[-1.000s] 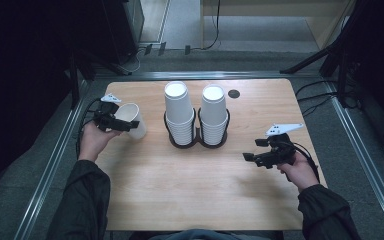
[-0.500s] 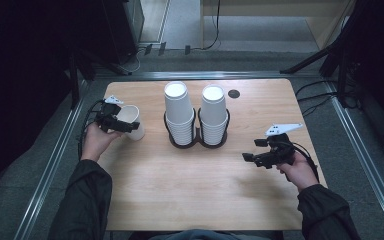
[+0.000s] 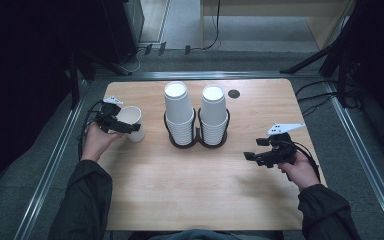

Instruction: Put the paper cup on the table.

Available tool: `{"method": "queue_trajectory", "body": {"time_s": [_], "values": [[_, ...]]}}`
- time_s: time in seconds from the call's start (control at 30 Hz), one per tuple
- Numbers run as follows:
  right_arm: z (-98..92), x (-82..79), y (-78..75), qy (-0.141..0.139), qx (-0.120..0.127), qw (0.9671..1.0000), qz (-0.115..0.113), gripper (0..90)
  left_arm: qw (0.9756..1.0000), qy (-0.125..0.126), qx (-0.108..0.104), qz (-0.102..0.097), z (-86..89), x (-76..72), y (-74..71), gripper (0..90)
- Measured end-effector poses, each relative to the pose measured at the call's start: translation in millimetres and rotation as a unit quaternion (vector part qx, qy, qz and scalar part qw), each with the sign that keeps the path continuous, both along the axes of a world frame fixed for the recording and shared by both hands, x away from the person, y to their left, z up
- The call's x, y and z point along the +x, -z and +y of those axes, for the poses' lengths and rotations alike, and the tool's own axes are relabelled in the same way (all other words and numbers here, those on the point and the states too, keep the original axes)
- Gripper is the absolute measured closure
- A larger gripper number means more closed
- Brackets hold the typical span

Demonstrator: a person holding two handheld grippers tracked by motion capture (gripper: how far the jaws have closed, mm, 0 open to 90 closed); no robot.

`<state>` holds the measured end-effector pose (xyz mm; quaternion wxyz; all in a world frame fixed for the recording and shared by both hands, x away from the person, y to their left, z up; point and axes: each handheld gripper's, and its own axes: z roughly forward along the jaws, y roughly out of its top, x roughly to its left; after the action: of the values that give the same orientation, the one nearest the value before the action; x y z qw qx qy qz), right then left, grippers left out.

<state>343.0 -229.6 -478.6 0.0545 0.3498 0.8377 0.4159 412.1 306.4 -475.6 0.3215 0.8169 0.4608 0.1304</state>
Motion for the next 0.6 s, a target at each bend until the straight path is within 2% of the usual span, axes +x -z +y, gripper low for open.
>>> {"method": "queue_trajectory", "body": {"time_s": [0.13, 0.23, 0.3, 0.53, 0.6], "values": [[0.0, 0.3, 0.0, -0.001, -0.002, 1.0, -0.001, 21.5, 0.9999, 0.007, -0.009, 0.0, 0.7, -0.9, -2.7, 0.0], [0.0, 0.5, 0.0, 0.0, -0.002, 1.0, 0.0, 21.5, 0.9994, 0.005, -0.034, 0.004, 3.5, -1.8, -7.2, 0.0], [0.0, 0.4, -0.1, -0.001, -0.003, 1.0, -0.001, 21.5, 0.9992, 0.002, -0.04, 0.005, 4.4, -2.6, -9.9, 0.0], [-0.1, 0.4, -0.1, -0.002, -0.005, 1.0, -0.001, 21.5, 0.9993, 0.002, -0.038, 0.0, 6.4, -5.8, -20.2, 0.0], [0.1, 0.2, -0.1, -0.002, -0.005, 1.0, 0.0, 21.5, 0.9993, -0.004, -0.038, -0.003, 7.7, -7.5, -27.3, 0.0]]}}
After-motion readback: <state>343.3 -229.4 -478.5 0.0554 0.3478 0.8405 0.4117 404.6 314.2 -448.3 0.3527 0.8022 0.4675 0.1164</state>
